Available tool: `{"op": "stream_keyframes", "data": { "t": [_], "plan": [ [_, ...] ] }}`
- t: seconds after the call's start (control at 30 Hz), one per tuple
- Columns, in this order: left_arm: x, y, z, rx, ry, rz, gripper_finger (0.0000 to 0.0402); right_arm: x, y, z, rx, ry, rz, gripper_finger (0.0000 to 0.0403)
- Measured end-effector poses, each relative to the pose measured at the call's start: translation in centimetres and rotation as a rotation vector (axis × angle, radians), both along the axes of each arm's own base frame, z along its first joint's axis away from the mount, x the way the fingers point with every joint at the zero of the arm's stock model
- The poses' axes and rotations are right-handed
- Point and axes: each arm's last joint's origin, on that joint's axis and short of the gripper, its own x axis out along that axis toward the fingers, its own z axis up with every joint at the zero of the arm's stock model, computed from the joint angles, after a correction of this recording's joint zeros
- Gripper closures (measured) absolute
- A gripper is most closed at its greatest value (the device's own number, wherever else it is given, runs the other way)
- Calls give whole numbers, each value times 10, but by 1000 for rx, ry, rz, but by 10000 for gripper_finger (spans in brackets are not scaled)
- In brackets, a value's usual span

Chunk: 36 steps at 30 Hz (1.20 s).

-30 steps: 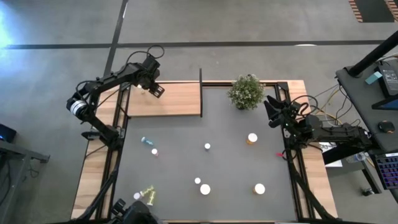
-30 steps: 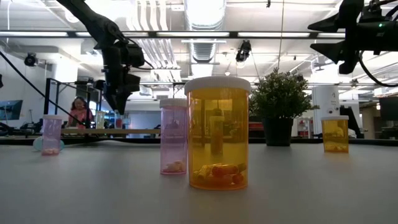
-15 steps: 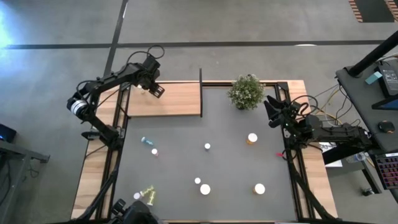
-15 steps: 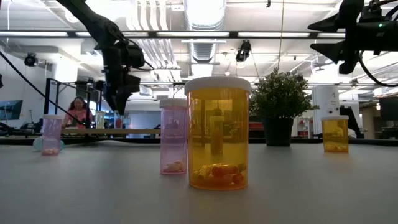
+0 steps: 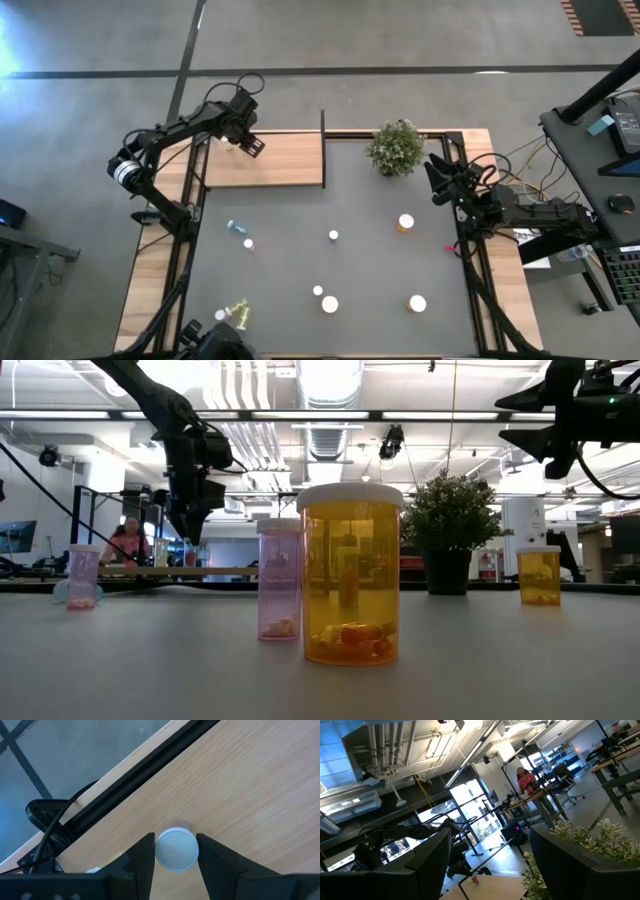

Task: Pick and place medicine bottles onto shelf by color
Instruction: Put the middle blue pill bottle on the shelf, then put the top pink pill bottle on the shelf

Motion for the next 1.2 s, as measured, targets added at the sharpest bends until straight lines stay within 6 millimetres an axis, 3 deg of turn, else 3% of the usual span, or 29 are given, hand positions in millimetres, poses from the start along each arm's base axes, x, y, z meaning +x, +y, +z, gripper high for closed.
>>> {"op": "stream_keyframes", "data": {
  "t": [0.2,0.53,0.77,0.97,1.2],
  "plan": [
    [0,0,0,0,0,0,273,0,0,0,0,0,1,142],
    [1,1,1,15,-8,0,228,0,0,0,0,0,0,142],
    [-3,-5,26,85,-59,-4,214,0,0,0,0,0,0,142],
    [-11,-34,61,181,-164,-47,213,0,0,0,0,0,0,142],
    [2,-93,89,233,-304,-202,213,0,0,0,0,0,0,142]
  ]
}}
